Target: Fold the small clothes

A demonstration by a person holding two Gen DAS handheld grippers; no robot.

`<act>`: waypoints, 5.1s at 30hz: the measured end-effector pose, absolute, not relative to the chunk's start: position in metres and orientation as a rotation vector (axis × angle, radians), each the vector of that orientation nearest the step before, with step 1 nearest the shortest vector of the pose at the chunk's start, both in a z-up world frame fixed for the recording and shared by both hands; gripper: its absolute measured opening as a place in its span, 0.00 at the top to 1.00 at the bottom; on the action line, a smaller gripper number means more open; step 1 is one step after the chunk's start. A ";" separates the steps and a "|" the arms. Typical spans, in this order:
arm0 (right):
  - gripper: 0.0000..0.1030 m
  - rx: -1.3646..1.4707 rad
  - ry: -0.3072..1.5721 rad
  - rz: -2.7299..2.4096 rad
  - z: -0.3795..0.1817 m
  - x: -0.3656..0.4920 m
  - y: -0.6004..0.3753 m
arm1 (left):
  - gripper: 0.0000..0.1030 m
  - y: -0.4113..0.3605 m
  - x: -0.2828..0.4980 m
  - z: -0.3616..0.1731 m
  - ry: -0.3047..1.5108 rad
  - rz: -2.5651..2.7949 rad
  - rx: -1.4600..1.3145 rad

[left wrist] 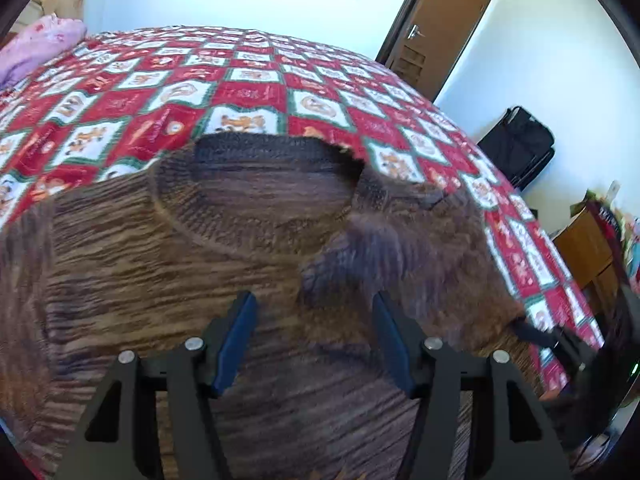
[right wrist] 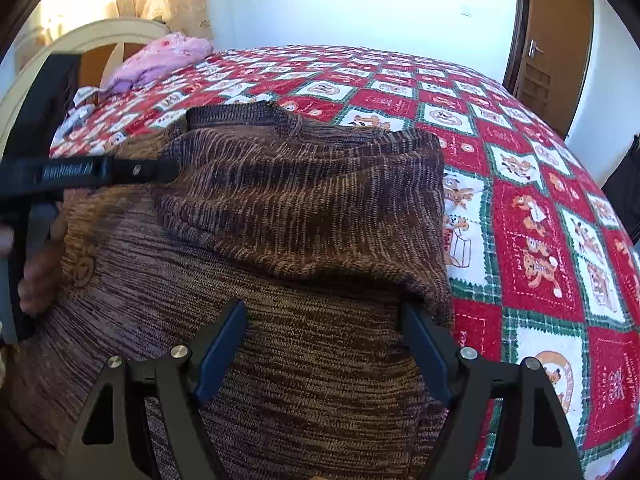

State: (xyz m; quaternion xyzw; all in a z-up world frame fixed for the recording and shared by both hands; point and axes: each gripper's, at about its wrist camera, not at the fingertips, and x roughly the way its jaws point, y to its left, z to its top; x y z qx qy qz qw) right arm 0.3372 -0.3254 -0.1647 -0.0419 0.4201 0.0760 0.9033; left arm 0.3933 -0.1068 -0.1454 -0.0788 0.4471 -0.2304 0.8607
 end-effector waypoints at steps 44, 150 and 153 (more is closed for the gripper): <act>0.22 -0.138 0.877 0.260 -0.157 0.349 -0.282 | 0.35 -0.107 0.351 -0.140 0.981 -0.377 0.028; 0.21 -0.141 0.821 0.666 -0.122 0.311 -0.109 | 0.89 0.239 0.296 -0.150 0.923 0.180 -0.346; 0.21 -0.127 0.813 0.660 -0.120 0.309 -0.115 | 0.89 0.240 0.293 -0.133 0.851 0.166 -0.362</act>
